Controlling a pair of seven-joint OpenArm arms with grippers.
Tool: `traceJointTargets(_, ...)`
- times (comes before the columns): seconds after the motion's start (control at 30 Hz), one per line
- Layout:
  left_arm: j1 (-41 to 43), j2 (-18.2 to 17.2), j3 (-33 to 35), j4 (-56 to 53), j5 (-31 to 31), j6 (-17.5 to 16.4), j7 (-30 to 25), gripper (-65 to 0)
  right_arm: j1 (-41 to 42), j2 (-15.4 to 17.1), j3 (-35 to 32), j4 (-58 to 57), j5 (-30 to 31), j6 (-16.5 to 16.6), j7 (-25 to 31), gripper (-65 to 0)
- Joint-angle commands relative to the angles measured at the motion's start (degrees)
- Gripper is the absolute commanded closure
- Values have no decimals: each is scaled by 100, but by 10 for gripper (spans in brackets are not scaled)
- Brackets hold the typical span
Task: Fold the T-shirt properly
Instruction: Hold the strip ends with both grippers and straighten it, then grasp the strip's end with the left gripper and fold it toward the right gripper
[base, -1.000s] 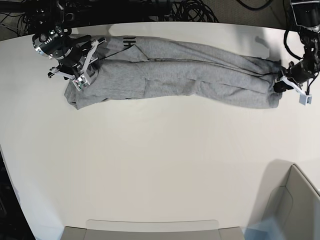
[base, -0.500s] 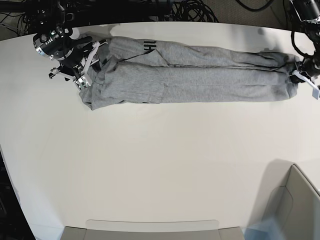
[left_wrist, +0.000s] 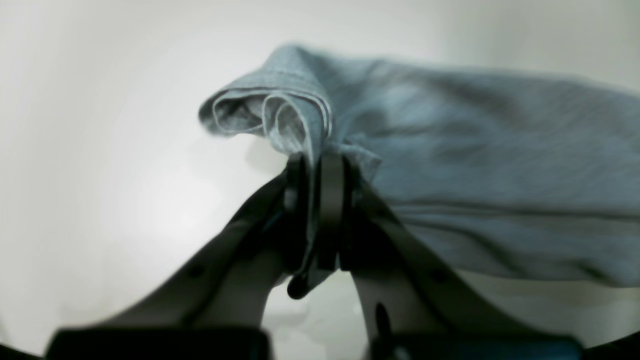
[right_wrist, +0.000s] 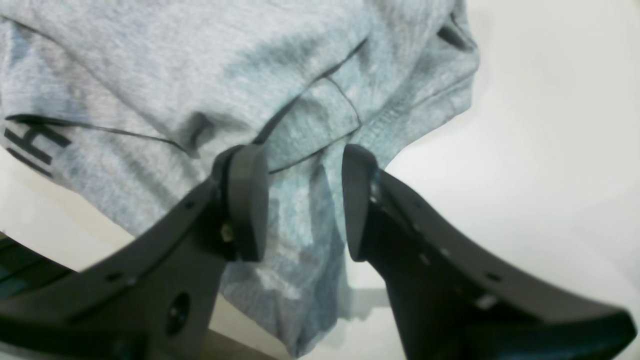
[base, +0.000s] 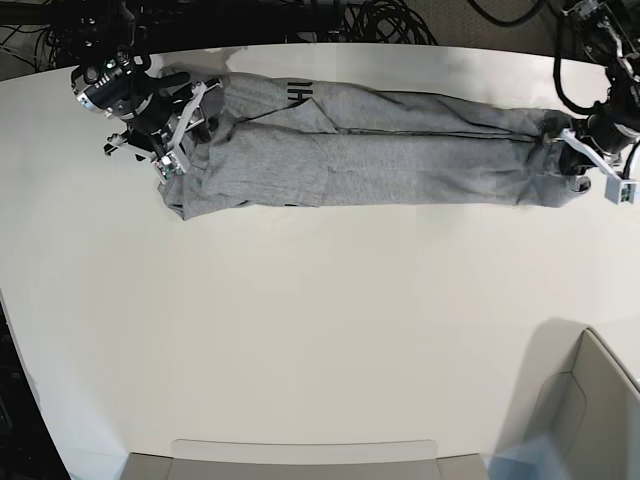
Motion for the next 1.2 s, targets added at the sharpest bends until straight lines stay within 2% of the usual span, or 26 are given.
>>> traceJointTargets(0.0,-9,61,21,259,-54,-12,40,0,26,39,-3,94,24,22,93,-244)
traceJointTargets(0.13,-9,431,593,646,-54,-12,67,0,26,39,-3,86,24,22,93,-244)
traceJointTargets(0.43,44,1345,1788,769,-45,41,40,0,61,39,-3,86,24,22,93,-244)
traceJointTargets(0.53,53,1547,2202,769,-27,50,23,0,61,39,-12,86,24,22,93,-244)
traceJointTargets(0.63,53,1802,2377,769,-27,50,14,0,61,39,6,68,24,22,93,-244)
traceJointTargets(0.83,35,1934,2430,681,-1,76,-171,0,52,30,-12,50,24,22,93,-244)
traceJointTargets(1.0,27,1925,2632,584,-19,648,-390,0,52,-57,24,50,24,22,93,-244)
traceJointTargets(1.1,62,1934,2782,593,-36,736,-496,-144,61,-75,24,50,24,22,93,-244)
traceJointTargets(1.17,62,1960,2782,602,-54,744,-487,-186,61,-75,15,50,24,22,93,-244)
